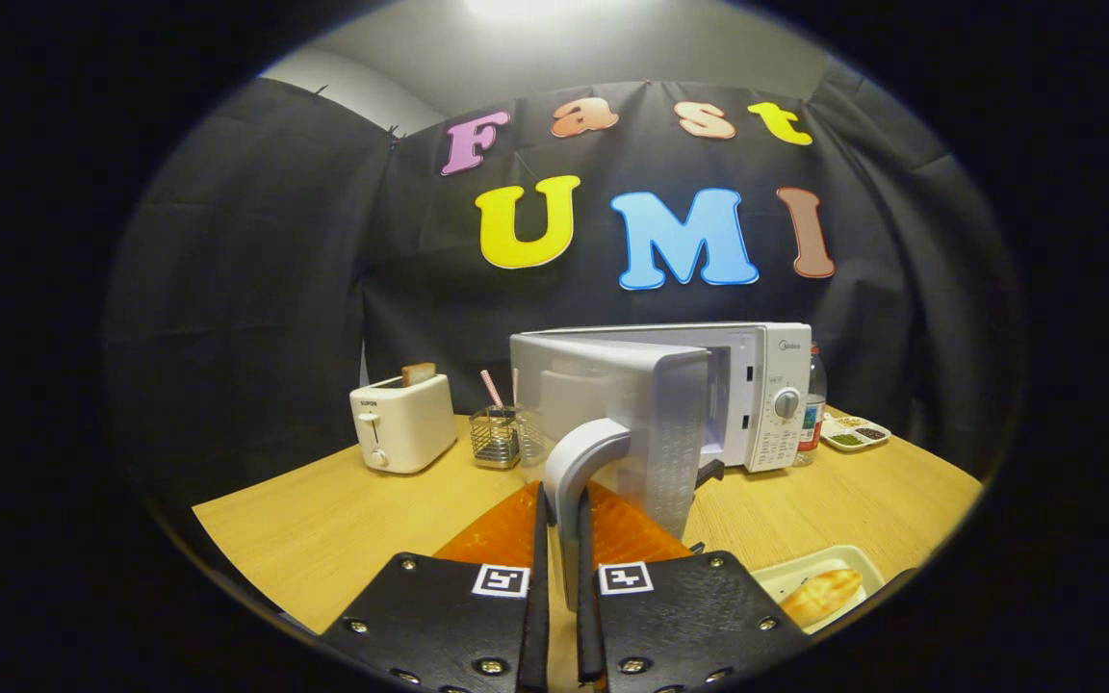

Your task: Open the microwave, put the food inside, and close the microwave door.

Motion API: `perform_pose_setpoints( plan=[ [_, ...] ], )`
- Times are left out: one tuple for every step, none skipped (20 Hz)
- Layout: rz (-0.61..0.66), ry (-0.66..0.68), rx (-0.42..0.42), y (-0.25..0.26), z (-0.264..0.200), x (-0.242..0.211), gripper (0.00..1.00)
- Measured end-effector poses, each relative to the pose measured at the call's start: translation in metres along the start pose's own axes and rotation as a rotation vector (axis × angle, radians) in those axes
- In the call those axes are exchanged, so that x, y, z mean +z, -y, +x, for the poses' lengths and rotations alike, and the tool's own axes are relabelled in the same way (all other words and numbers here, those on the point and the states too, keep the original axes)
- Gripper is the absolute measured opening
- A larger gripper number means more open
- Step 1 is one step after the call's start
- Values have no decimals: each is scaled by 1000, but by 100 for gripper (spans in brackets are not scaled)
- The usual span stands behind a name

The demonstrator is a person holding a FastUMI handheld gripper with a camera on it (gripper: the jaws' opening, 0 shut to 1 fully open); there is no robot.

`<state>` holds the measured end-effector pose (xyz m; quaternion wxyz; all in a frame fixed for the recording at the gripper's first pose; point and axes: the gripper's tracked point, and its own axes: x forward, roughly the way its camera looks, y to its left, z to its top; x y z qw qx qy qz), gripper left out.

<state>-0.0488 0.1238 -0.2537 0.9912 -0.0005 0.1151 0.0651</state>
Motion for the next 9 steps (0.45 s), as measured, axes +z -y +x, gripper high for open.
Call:
perform_pose_setpoints(
  plan=[
    [1,10,-10,-14,-2,0,12],
    [1,18,-21,-27,-2,-2,12],
    [3,28,-37,-38,-2,-2,12],
    [4,38,-54,-47,-3,-2,12],
    [6,50,-74,-55,-2,-1,12],
    [4,66,-99,-62,-2,-2,12],
    [-1,79,-123,-70,-1,-1,12],
    [-10,91,-148,-78,1,-2,11],
    [-29,103,-172,-86,2,-2,12]
  ],
)
